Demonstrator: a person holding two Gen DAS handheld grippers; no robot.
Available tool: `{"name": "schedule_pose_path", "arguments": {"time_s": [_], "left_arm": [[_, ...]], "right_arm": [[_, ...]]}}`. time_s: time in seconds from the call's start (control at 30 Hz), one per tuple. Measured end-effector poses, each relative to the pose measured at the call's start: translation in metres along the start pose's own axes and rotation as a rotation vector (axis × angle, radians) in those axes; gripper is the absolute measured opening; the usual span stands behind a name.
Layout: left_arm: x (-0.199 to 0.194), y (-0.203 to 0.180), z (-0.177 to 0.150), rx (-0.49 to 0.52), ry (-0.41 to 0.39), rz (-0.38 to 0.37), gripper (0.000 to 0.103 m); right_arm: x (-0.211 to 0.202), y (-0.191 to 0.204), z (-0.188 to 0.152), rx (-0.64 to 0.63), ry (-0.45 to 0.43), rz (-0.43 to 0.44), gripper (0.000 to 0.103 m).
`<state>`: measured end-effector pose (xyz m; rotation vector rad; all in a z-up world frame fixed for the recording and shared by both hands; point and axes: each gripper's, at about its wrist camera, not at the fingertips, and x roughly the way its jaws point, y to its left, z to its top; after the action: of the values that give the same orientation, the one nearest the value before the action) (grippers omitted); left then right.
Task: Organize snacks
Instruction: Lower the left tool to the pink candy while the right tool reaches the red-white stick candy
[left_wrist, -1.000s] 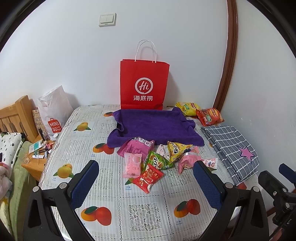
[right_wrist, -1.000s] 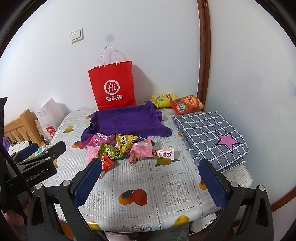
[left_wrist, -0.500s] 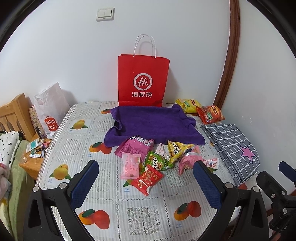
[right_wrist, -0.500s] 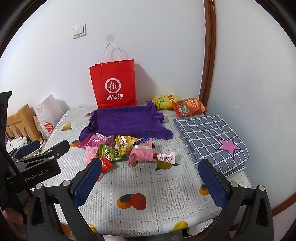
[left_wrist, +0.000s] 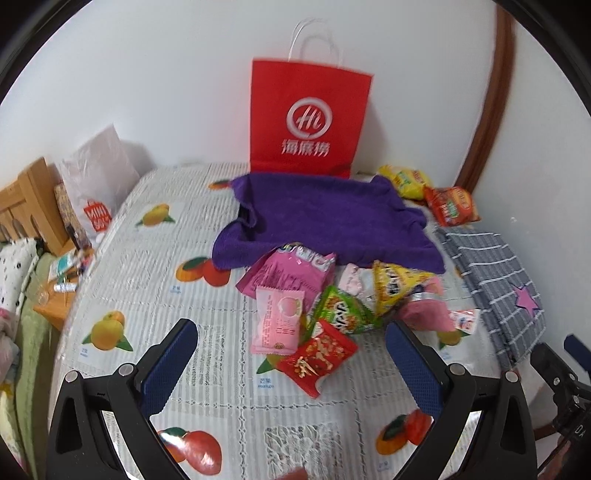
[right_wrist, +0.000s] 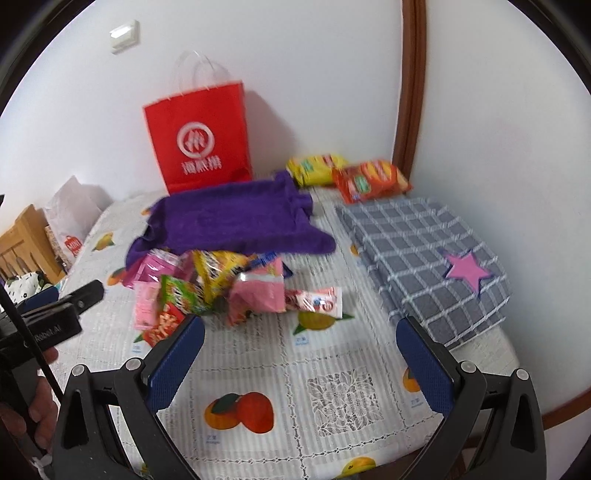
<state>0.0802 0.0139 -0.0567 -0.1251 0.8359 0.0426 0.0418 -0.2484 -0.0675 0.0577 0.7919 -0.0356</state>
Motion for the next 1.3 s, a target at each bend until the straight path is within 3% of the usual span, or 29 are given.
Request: {"name": "schedule_pose_path", "arguments": {"time_s": [0.4,0.67,0.73,1.0,1.03,1.1,1.13,1.17,1.3], "left_arm": [[0.073,0.007,0.004,-0.032,0.108,-0.005,0.102],[0.089,0.007,0.008,-0.036,0.119,-0.016,0.102],[0.092,0.007,0.008,-0.035,0.122,-0.012,0.102],[0.099,0.012,0.013,-0.053,0.128,-0.005,0.102],[0.101,0.012,0.014,-0.059,0.131,-0.004,0.102],[0.103,0.012,0.013,-0.063,0.136,-0.004,0.102],[0.104,0.011,0.013,-0.062,0.141,-0.003,0.102],[0.105,0.011,0.012,-0.061,0.144,-0.003,0.102],[0.103,0.013,0.009,-0.062,0.145,-0.008,0.102]], "right_arm": [[0.09,-0.041,-0.001,0.068,0.141,-0.054,0.1],[0.133,-0.047,0.009,0.054,0.16,-0.034,0.097],[0.135,-0.049,0.015,0.063,0.131,-0.033,0.095],[0.15,-0.033,0.026,-0.134,0.079,0.008,0.095],[0.155,-0.029,0.025,-0.155,0.078,0.018,0.09],[0.164,-0.022,0.022,-0.189,0.105,0.018,0.067],[0.169,-0.02,0.019,-0.203,0.135,0.026,0.05],[0.172,-0.019,0.015,-0.206,0.155,0.031,0.045],[0.161,-0.022,0.003,-0.187,0.148,0.068,0.044]]}}
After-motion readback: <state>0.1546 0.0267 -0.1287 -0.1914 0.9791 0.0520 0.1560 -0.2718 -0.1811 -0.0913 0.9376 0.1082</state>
